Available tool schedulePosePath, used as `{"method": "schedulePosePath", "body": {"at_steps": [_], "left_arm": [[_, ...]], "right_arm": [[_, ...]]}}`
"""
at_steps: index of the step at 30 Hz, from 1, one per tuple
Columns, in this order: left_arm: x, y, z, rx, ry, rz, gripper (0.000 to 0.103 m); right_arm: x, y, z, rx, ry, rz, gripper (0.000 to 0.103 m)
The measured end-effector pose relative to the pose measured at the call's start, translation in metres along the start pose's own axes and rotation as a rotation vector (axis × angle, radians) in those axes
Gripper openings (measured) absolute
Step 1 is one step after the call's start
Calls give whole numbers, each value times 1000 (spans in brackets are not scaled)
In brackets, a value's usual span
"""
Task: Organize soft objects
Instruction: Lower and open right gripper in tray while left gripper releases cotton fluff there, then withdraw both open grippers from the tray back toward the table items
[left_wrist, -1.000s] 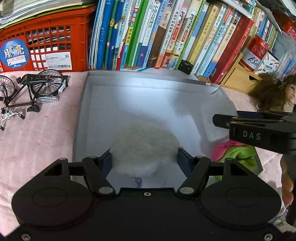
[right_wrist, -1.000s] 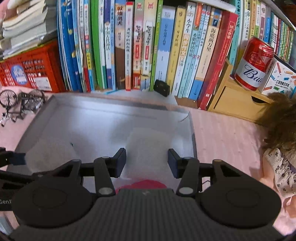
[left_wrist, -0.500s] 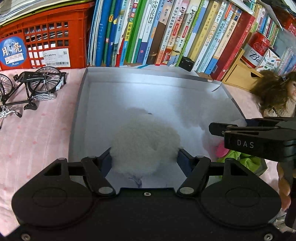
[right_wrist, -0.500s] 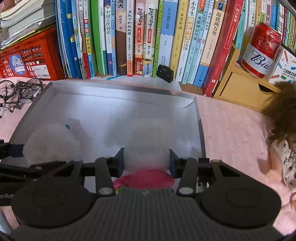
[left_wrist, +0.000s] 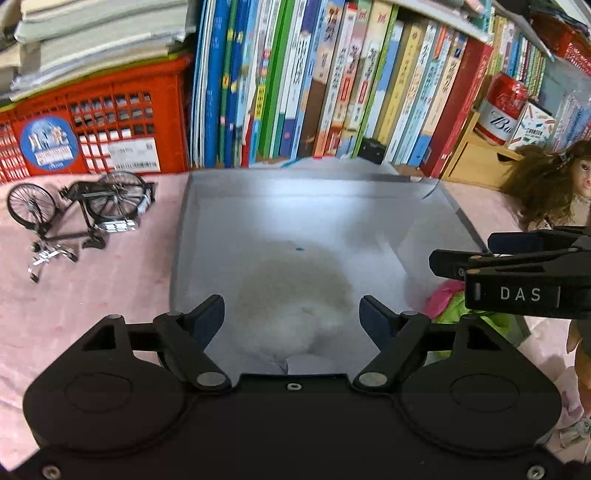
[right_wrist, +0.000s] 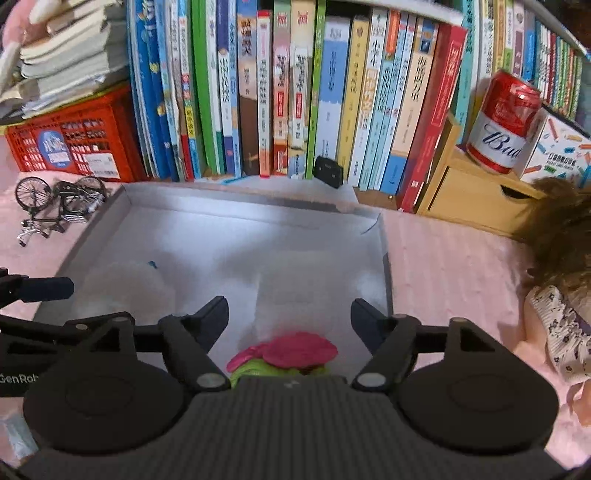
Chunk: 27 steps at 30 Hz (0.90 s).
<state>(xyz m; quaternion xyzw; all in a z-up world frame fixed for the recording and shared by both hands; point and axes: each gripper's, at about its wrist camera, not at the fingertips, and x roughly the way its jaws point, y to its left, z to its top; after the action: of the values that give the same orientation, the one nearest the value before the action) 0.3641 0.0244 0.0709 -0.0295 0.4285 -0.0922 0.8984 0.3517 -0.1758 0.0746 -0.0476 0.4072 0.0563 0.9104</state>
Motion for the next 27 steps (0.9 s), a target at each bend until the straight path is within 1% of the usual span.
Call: {"method": "schedulePosePath", "body": {"at_steps": [4, 12, 15, 21, 27], "left_arm": [[-23, -5, -2, 5, -43, -3, 82], [-67, -17, -11, 15, -99, 14, 83], [-87, -22, -17, 28, -117, 13, 83], [-123, -32, -34, 55, -162, -10, 86], [-151, -43, -59, 64, -187, -34, 87]], "right_arm": [[-20, -2, -3, 5, -32, 9, 86], [-70, -9, -16, -12, -122, 16, 88], [-90, -14, -22, -14, -160, 31, 89], [-126, -20, -42, -32, -232, 53, 91], [-159, -19, -74, -85, -314, 88, 92]]}}
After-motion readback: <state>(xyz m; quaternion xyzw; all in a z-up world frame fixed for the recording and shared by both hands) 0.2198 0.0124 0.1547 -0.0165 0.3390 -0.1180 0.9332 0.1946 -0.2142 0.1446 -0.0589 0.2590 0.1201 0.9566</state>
